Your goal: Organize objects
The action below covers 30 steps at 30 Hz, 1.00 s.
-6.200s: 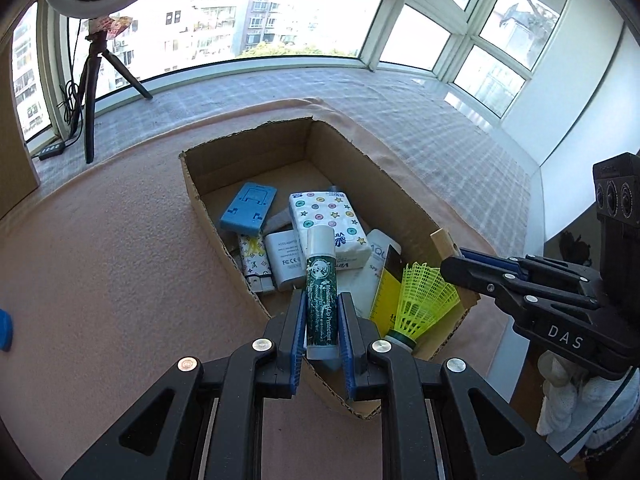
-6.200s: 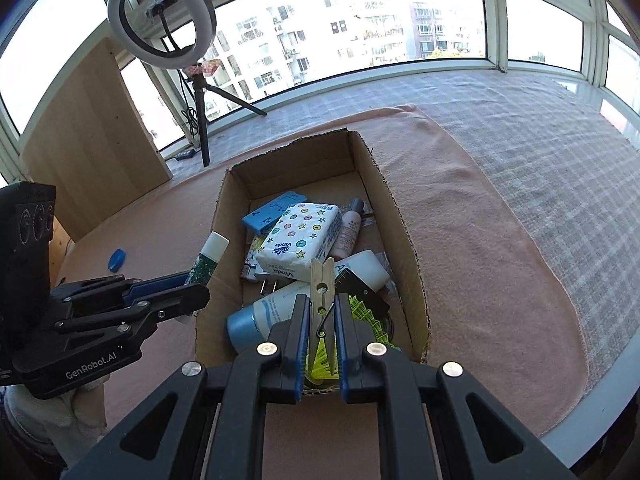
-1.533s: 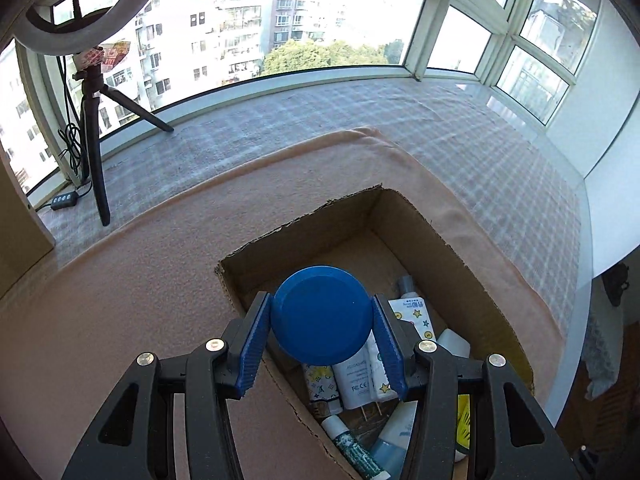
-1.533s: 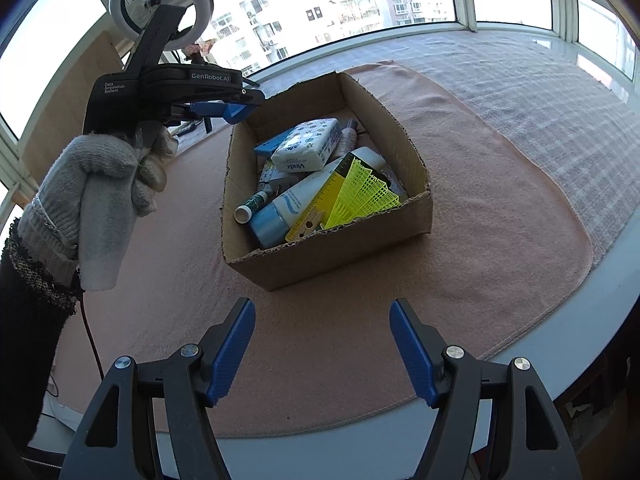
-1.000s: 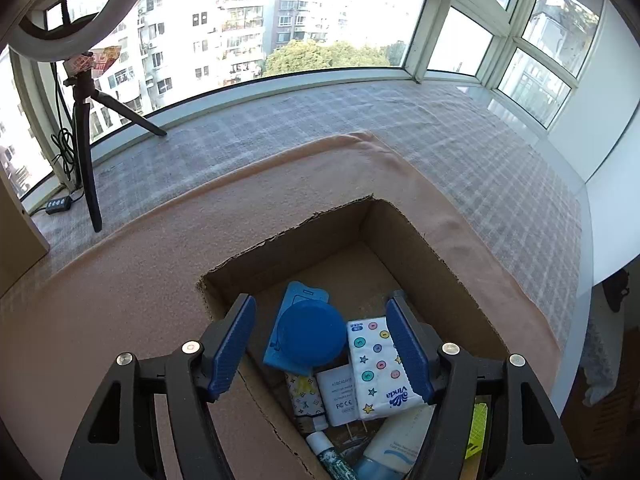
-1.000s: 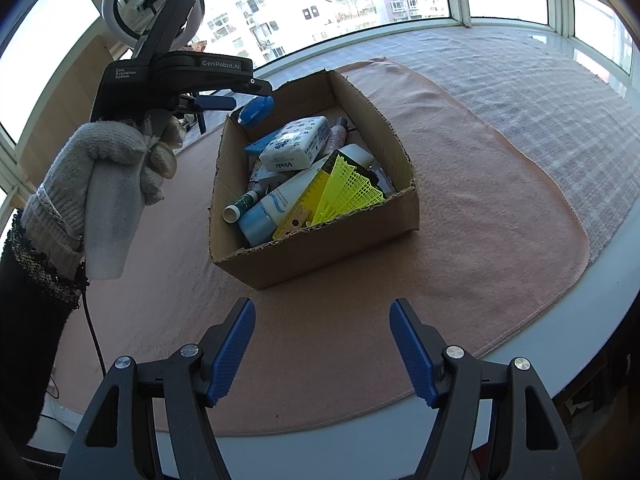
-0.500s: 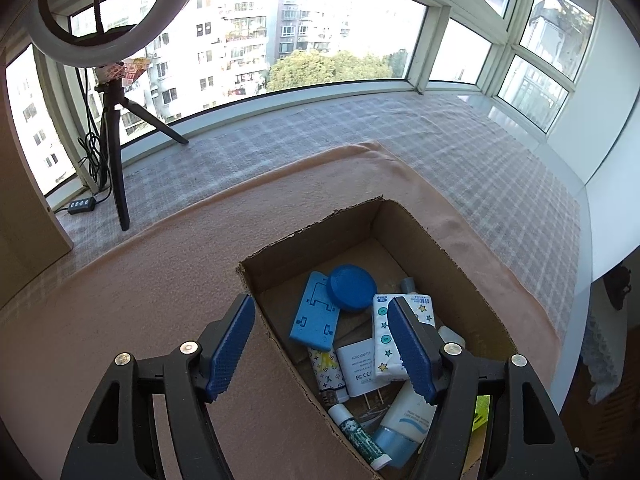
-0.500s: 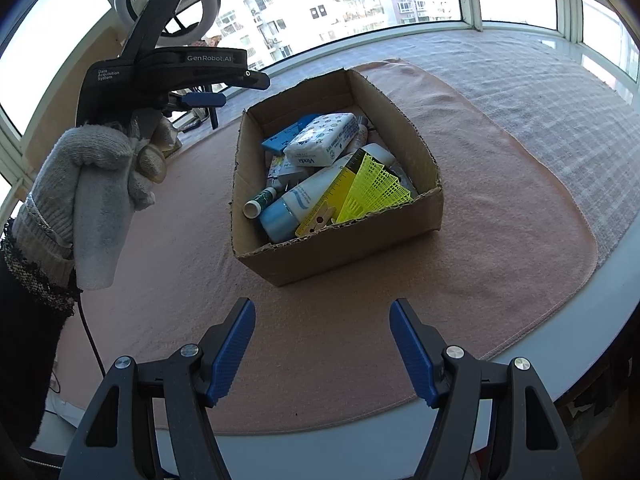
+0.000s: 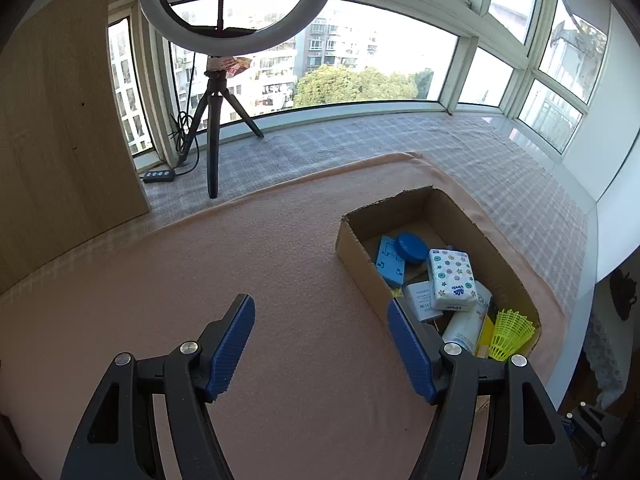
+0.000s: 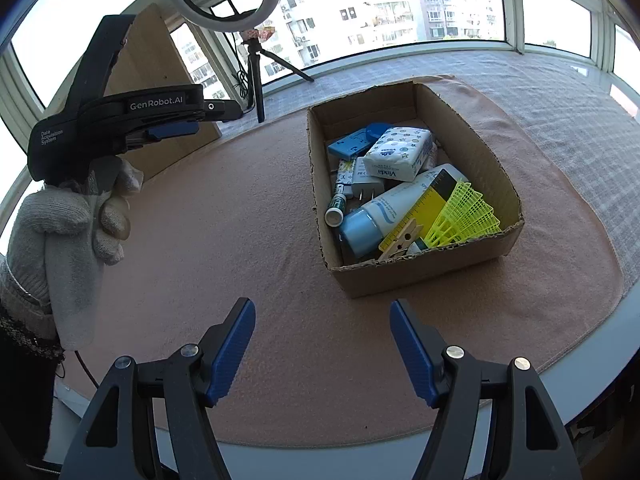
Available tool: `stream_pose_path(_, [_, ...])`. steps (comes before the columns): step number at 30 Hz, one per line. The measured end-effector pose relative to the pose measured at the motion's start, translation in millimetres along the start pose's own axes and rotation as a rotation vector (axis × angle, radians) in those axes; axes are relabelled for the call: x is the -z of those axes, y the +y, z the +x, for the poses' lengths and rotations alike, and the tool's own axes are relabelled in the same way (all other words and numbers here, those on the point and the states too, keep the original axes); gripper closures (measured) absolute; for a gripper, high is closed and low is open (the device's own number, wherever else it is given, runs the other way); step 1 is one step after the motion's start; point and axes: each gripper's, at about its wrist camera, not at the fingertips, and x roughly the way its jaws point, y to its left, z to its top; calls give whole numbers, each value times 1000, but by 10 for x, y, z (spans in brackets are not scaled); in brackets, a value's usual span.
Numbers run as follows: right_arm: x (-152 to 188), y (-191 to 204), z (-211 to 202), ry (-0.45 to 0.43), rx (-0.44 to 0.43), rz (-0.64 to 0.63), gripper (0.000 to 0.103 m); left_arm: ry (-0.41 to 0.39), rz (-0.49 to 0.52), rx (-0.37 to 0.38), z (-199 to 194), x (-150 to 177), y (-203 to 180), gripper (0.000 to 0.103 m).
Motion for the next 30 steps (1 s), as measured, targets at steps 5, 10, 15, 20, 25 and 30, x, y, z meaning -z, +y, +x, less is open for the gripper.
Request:
stream_pose_path(5, [-63,338,54,-3,-30,-55,37,-18,-36,-29,-365,260,381,30])
stream_pose_path(10, [-124,694,114,-7,-60,-112,36,-30,-82,-70,-684,537,760,28])
stream_pose_path(15, [-157,1042,173,-13,-85,-161,30,-32,-135,-119,-954,881,1064,27])
stream_pose_path(20, [-179,1385,234,-27,-75,-212,25,-27,-195,-155,-1185,1271,1312,21])
stream_pose_path(25, [-155,1674,292,-33,-52,-267,24,7,-244,-195,-1280,1608,1521,19])
stream_pose_path(30, [-113,1871,332,-31,-54,-298,24,20,-291,-236,-1393,1828,1675,19])
